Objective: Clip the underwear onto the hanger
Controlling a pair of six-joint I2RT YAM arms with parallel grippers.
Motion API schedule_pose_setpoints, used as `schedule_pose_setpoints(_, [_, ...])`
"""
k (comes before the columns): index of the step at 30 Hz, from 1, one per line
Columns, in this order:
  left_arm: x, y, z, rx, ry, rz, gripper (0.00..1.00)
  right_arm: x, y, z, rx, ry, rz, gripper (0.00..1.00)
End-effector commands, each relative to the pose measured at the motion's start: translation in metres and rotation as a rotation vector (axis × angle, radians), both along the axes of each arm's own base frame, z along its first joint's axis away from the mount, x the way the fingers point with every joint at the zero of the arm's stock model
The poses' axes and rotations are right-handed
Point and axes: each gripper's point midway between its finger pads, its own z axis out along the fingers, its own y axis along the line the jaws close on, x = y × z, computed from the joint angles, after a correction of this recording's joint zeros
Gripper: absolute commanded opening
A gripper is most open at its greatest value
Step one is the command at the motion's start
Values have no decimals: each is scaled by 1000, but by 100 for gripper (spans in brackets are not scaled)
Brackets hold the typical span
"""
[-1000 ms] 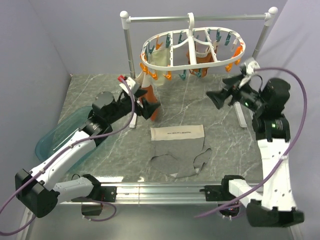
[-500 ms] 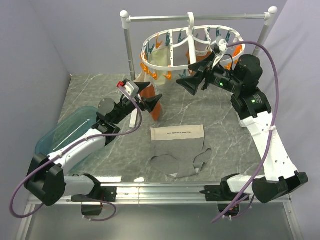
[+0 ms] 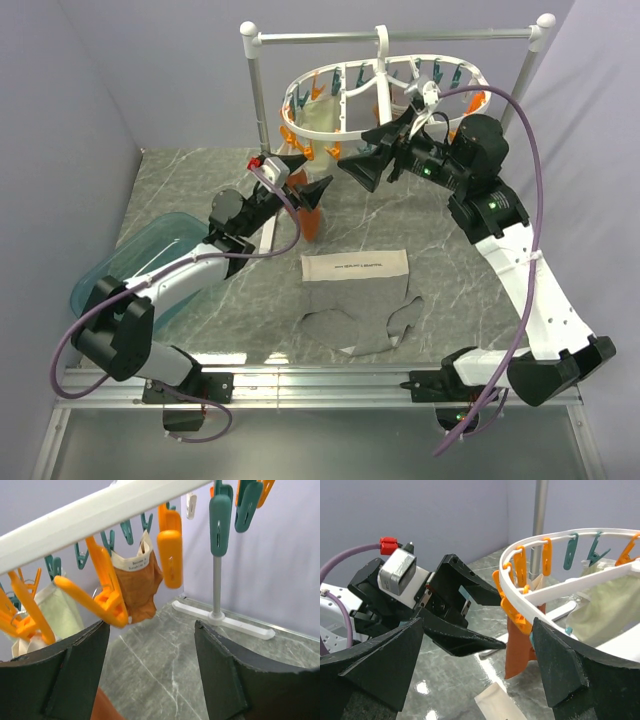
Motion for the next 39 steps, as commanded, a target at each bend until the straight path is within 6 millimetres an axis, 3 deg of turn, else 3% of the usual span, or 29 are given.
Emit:
schedule_pose_setpoints(1, [-5, 2, 48, -77, -132, 3, 73, -10, -5, 11, 31, -46, -17, 96])
schedule_pose_setpoints(6, [-6, -1, 50, -83, -132, -11, 66, -9, -13, 6, 41, -26, -72, 96])
schedule_pose_setpoints(9, [-9, 0, 44, -95, -43, -7, 70, -14, -22, 10, 41, -47, -105, 96])
schedule_pose_setpoints(10, [-12, -5, 23, -72, 38, -20, 70, -19, -25, 15, 43, -62, -112, 95])
schedule_pose_setpoints(15, [-57, -15, -12, 1, 61, -87, 70, -19, -48, 19, 40, -59, -179, 92])
schedule_pose_setpoints(18, [-79, -26, -4, -3, 24, -128, 71, -14, -65, 21, 54, -23, -206, 89])
schedule_pose_setpoints(20, [-88, -38, 13, -24, -26, -152, 71, -5, -79, 20, 58, 7, -226, 87])
schedule_pose_setpoints(21, [-84, -45, 12, -26, -25, -141, 70, -3, -83, 18, 65, 34, -230, 85])
schedule_pose_setpoints(23, [-82, -56, 35, -52, -78, -126, 70, 4, -92, 16, 67, 60, -243, 83])
schedule_pose_setpoints(24, [-73, -65, 30, -53, -65, -115, 70, 5, -93, 15, 66, 62, -242, 81])
schedule_pose_setpoints(25, [-66, -65, 47, -92, -72, -85, 70, 6, -95, 13, 64, 68, -244, 81])
schedule_pose_setpoints(30, [-37, -78, 52, -143, -76, -19, 66, 0, -98, 10, 52, 61, -243, 77])
schedule_pose_setpoints(39, [-20, -90, 61, -183, -104, 9, 62, -12, -93, 12, 67, 48, -202, 66])
